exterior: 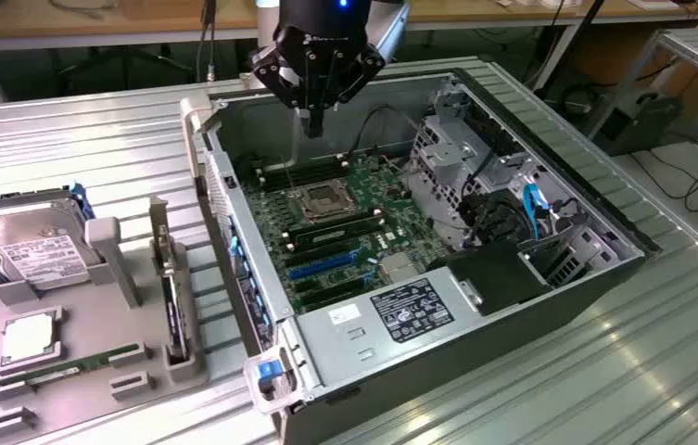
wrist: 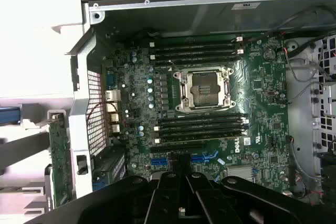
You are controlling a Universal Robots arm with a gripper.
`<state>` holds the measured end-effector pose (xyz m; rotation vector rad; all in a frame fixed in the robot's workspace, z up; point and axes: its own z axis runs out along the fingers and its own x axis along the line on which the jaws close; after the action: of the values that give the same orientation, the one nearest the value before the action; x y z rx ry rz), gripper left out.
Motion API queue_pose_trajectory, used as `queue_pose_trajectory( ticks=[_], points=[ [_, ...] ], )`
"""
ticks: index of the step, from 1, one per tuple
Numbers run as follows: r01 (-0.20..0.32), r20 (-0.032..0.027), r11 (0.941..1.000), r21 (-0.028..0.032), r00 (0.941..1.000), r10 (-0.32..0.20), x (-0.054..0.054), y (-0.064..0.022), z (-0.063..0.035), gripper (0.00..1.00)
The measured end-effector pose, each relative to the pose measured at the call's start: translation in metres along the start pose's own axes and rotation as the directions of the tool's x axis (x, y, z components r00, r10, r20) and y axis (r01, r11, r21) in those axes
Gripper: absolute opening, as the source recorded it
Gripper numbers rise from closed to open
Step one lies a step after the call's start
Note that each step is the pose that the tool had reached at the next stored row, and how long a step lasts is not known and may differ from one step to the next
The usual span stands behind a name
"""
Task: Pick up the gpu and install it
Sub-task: 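Reach for the gpu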
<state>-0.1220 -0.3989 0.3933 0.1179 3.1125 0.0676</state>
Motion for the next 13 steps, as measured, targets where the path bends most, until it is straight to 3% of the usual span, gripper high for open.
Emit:
queue_pose_trajectory(
  ticks=[13],
  points=[
    [0.000, 0.0000, 1.0000, -0.0001, 1.0000, 0.000, 0.0047, -0.0003, -0.0001, 0.11]
  ],
)
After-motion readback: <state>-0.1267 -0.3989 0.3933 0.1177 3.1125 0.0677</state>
